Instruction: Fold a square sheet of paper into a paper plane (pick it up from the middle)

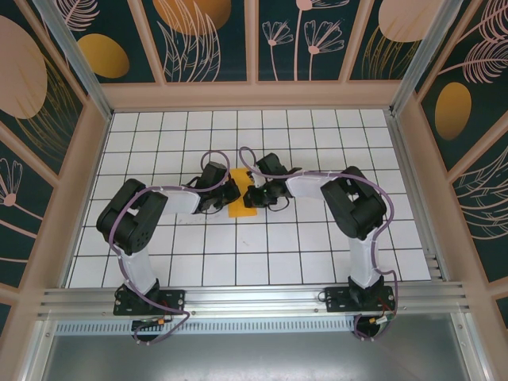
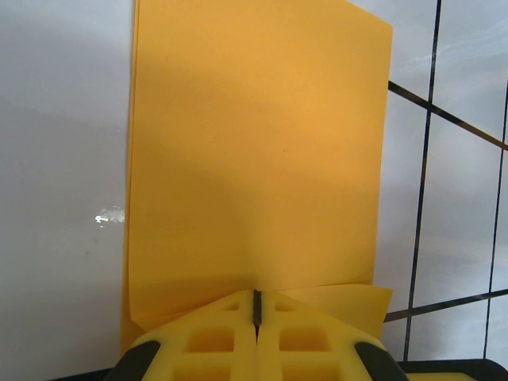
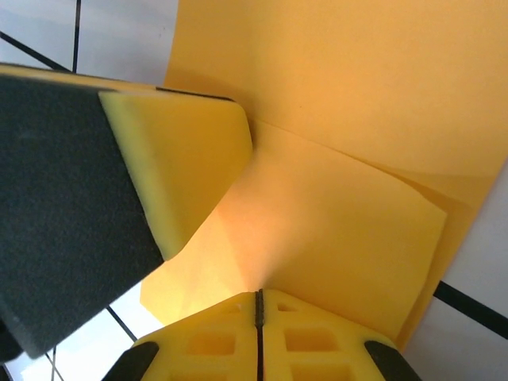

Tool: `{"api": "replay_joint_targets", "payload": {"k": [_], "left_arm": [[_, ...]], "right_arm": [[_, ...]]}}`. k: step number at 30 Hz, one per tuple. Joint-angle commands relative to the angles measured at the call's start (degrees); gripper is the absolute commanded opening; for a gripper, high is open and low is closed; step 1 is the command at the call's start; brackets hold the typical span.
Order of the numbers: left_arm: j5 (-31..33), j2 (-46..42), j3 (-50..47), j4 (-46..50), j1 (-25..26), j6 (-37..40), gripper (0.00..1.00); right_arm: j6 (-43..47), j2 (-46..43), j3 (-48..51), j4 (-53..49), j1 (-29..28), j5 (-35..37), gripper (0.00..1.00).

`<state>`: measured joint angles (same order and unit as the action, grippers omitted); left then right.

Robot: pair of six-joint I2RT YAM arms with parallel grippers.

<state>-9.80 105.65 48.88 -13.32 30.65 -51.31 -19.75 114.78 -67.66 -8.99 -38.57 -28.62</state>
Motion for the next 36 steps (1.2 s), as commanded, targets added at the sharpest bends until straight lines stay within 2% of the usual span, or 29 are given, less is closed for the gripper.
{"api": "replay_joint_targets", "payload": {"k": [1, 20, 26, 31, 36], "left_arm": [[4.5, 1.4, -2.3, 5.6, -0.2, -0.5, 0.04], [5.4, 1.4, -2.4, 6.2, -0.3, -0.2, 0.04], [2.9, -0.3, -1.9, 4.4, -0.2, 0.0, 0.05], [-0.3, -4.9, -0.1, 1.8, -0.3, -1.0, 0.14], [-0.5, -9.6, -0.7, -0.4, -0.2, -3.6, 0.22]], "right_arm": [[2.9, -1.6, 3.7, -8.0, 0.0, -0.8, 0.06], [1.8, -7.0, 13.1, -6.4, 1.6, 0.0, 0.05], [0.5, -12.4, 13.2, -4.3, 2.3, 0.5, 0.06], [-3.4, -16.5, 11.9, 2.1, 3.5, 4.0, 0.11], [-6.2, -14.3, 8.6, 6.0, 3.5, 8.4, 0.22]]}}
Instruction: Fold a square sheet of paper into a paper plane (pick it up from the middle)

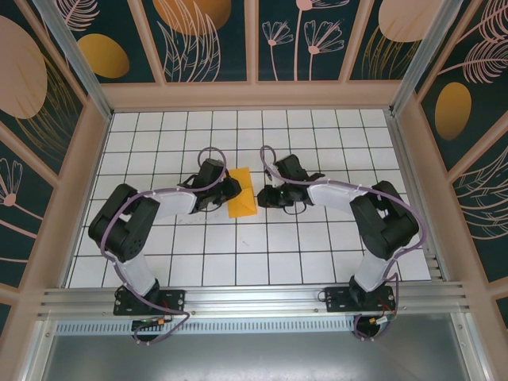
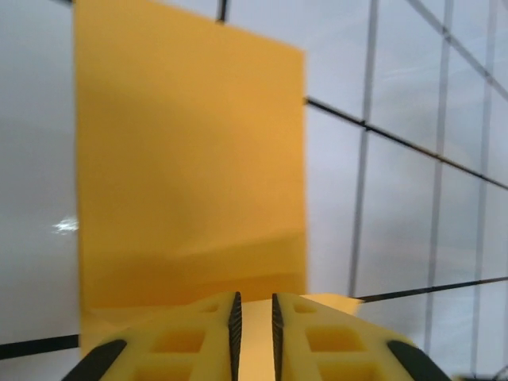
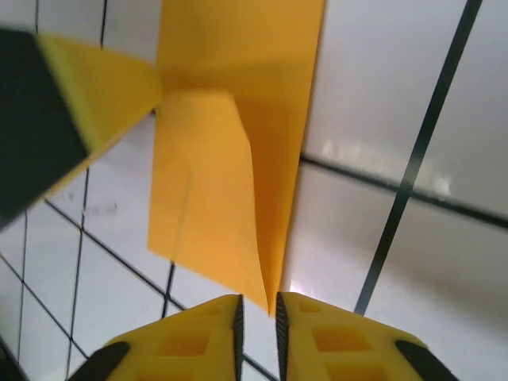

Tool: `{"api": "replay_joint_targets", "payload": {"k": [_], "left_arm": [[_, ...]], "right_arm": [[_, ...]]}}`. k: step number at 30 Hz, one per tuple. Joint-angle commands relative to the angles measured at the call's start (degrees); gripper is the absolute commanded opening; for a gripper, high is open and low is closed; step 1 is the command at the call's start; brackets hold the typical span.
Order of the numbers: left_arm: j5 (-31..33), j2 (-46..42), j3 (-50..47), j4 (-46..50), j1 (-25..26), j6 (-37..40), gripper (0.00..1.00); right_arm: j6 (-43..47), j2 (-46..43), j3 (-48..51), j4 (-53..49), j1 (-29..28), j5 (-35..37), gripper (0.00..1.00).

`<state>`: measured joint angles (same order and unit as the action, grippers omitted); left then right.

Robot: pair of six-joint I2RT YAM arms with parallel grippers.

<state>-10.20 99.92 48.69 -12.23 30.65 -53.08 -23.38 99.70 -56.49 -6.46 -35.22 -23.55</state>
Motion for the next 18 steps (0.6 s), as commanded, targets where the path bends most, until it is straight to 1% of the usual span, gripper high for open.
{"api": "replay_joint_targets", "payload": {"k": [1, 3, 6, 9, 10, 15, 18], "left_arm": [[0.8, -4.7, -1.3, -1.5, -0.3, -2.4, 0.23], [2.6, -6.3, -3.1, -1.4, -0.2, -3.5, 0.27], [3.9, -8.2, -5.9, -1.8, -0.3, -4.7, 0.30], [3.4, -9.1, -8.1, -3.1, -0.3, -5.9, 0.32], [3.0, -9.1, -8.5, -3.5, -0.3, -6.1, 0.32], [0.2, -7.9, -9.8, -6.2, -0.3, -7.5, 0.33], [-1.2, -6.6, -10.0, -7.7, -0.3, -8.2, 0.34]], "right_arm": [[-2.6, 1.9, -3.7, 3.7, 0.2, 3.3, 0.23], [-2.3, 3.7, -5.5, 3.9, 0.1, 3.0, 0.25], [-1.0, 5.5, -7.6, 3.7, 0.1, 2.4, 0.35], [0.9, 6.5, -8.4, 4.1, 0.2, -0.2, 0.42], [1.5, 6.8, -8.6, 4.0, 0.3, -1.0, 0.44], [3.5, 9.6, -9.9, 3.7, 0.7, -3.8, 0.44], [3.3, 11.4, -10.6, 4.2, 1.2, -4.7, 0.41]]}}
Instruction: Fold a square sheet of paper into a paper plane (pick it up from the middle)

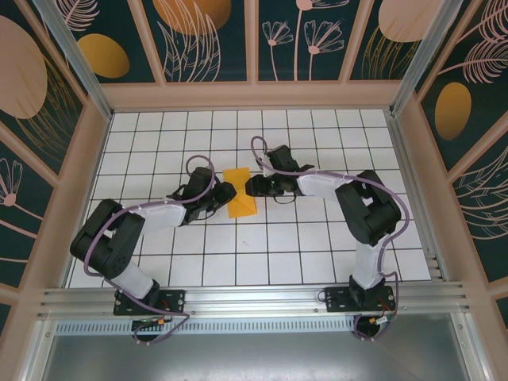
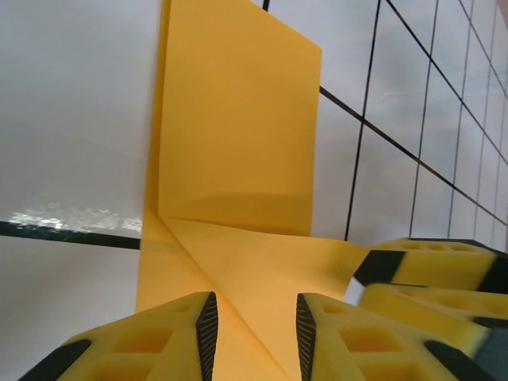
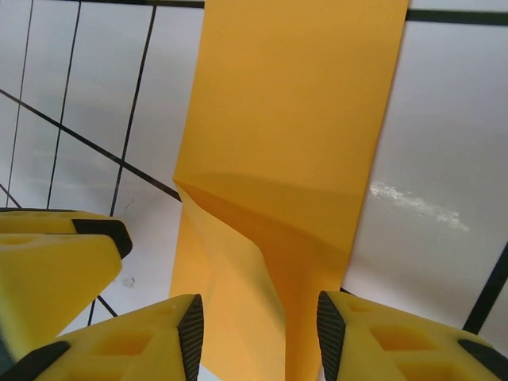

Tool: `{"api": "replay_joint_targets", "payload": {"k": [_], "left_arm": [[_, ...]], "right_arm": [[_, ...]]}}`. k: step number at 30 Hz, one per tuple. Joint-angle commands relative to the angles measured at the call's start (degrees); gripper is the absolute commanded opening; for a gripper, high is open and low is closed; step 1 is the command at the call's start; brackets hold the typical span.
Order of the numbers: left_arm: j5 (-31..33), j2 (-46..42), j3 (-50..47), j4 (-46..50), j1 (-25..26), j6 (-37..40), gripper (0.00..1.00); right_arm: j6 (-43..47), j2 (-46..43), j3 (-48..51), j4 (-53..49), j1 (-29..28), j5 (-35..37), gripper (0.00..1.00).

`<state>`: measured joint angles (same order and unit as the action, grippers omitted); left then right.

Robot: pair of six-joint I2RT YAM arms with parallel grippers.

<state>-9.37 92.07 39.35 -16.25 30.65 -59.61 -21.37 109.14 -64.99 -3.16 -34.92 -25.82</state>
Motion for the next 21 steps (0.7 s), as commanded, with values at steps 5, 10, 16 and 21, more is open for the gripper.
{"api": "replay_joint_targets", "payload": {"k": [5, 10, 16, 21], "left_arm": [[-3.3, 2.7, -0.7, -5.4, -0.4, -2.2, 0.35], [-4.5, 4.0, -0.8, -7.1, -0.5, -2.4, 0.37], [-5.7, 5.3, -0.8, -9.2, -0.5, -2.4, 0.39], [-6.6, 5.8, -0.5, -10.5, -0.4, -1.6, 0.40]], "right_arm": [[-0.6, 3.6, -1.6, 3.3, 2.2, -4.4, 0.23], [-2.4, 3.6, 0.2, 5.9, 3.2, -6.0, 0.09], [-4.1, 3.6, 1.5, 7.4, 3.3, -6.0, 0.06], [-5.1, 4.1, 1.8, 7.7, 3.3, -5.9, 0.06]]}}
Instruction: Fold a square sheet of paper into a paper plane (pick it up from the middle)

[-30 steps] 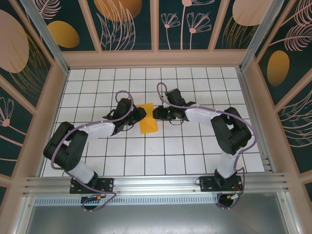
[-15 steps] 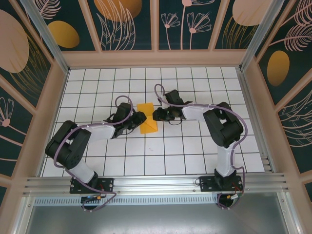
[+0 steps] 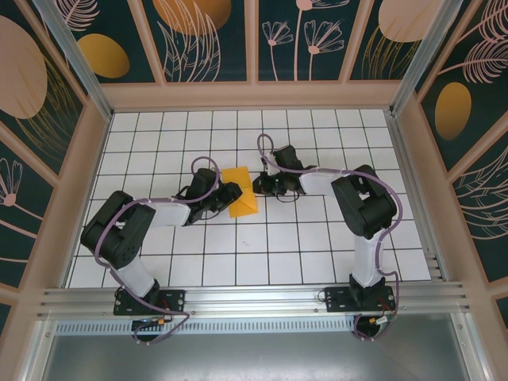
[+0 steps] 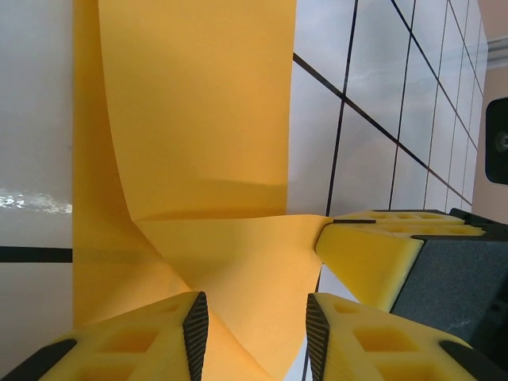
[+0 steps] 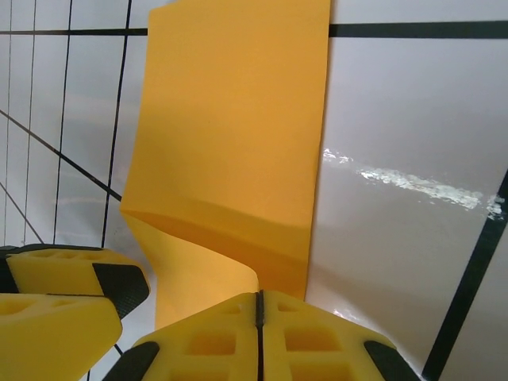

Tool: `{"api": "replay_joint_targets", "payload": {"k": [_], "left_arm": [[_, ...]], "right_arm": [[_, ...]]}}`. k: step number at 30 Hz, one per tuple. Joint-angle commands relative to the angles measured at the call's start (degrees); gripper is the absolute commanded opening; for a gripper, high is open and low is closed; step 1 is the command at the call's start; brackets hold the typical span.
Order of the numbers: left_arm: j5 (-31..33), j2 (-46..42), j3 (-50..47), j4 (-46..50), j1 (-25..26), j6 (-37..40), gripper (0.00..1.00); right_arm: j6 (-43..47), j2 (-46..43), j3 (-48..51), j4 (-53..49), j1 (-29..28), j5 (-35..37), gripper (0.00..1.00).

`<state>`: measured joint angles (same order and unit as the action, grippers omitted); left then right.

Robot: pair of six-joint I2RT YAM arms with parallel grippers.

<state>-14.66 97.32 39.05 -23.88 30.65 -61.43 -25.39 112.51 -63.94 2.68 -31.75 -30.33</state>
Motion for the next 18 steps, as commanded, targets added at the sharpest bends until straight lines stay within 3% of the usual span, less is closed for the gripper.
{"api": "replay_joint_targets", "payload": {"k": [1, 18], "left_arm": [[-1.5, 2.0, -0.1, -2.8, -0.4, 0.3, 0.40], [-2.7, 4.3, 0.9, -6.5, -0.4, 0.3, 0.43]], "right_arm": [[-1.2, 0.8, 0.8, 1.9, 0.1, -1.2, 0.06], [-2.2, 1.1, 1.7, 2.5, 2.5, -1.5, 0.06]]}}
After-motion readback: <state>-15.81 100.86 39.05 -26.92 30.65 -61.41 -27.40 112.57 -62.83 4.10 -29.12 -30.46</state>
